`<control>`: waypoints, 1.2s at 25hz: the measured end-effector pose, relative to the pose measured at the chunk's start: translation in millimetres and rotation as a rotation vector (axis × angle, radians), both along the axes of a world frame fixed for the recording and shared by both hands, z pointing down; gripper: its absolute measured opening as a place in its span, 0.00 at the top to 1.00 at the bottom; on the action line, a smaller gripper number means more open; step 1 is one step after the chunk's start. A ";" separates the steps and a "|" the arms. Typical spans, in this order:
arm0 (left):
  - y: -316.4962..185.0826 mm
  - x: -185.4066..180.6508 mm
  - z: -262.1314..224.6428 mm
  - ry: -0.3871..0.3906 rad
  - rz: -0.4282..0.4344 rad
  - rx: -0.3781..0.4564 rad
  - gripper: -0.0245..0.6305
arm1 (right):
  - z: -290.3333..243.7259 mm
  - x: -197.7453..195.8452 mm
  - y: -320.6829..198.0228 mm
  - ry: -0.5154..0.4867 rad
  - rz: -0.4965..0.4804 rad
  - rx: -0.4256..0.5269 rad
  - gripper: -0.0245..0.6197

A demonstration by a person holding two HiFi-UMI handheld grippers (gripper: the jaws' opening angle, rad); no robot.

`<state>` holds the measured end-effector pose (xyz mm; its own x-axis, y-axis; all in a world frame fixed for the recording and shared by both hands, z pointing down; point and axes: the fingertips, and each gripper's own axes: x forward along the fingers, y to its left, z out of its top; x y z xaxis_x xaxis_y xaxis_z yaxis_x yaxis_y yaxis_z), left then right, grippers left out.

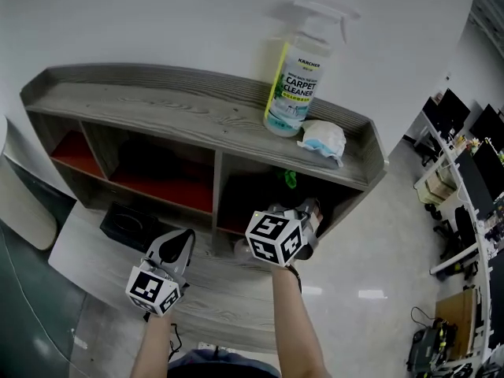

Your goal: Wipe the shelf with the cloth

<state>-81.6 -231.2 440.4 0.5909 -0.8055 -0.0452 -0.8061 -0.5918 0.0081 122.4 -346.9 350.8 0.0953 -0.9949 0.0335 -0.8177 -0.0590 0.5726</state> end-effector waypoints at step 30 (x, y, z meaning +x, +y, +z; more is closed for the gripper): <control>10.8 -4.8 1.0 -0.015 -0.025 -0.007 0.96 | 38.3 -22.9 -4.8 0.013 -0.074 -0.089 0.80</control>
<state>-86.4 -220.4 441.3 0.5707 -0.8206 -0.0308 -0.8209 -0.5710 -0.0005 99.5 -351.6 389.1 0.0229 -0.9923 0.1215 -0.8107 0.0526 0.5831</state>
